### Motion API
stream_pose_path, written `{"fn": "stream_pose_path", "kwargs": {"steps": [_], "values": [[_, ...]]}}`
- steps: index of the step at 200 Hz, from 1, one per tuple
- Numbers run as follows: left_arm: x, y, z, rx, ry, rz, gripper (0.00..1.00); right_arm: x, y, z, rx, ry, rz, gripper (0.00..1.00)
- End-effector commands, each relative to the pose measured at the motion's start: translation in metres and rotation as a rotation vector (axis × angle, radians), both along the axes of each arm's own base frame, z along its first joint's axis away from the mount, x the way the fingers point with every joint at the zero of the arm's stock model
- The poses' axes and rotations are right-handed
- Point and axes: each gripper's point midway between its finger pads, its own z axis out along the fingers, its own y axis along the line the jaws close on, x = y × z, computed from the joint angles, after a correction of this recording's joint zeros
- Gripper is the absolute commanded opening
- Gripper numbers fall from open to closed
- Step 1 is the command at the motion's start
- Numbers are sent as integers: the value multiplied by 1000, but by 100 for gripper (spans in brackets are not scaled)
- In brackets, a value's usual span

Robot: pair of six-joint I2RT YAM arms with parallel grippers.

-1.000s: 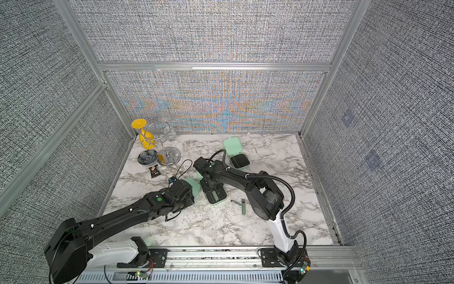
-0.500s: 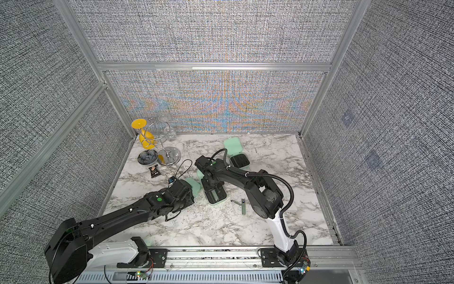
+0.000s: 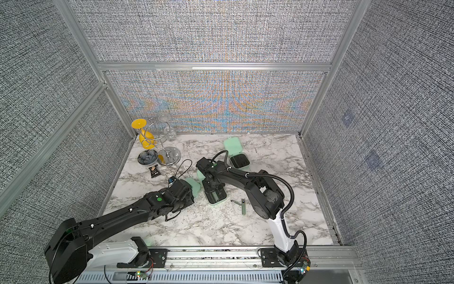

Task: Organize nail clipper sets
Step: Place the nail clipper in the storage box.

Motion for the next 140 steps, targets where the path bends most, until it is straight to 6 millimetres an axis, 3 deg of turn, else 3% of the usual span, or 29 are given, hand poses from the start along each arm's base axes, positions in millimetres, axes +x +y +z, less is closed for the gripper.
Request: {"fn": "stream_pose_path", "kwargs": {"steps": [1,36,87,114,140], "values": [[-1,4,-1,20,-2,1,49,-12,-6,-15,-26,55,-7,12],[-1,4,1,20,-4,-4,49,-9,-5,-7,-22,37,-8,13],[2,-6,2,21,6,-48,56,12,-5,55,12,-87,-11,24],[2,-10,1,16,13,-60,56,19,-36,72,-26,-128,-54,26],[3,-11,1,12,12,-63,56,27,-87,69,-63,-120,-135,28]]}}
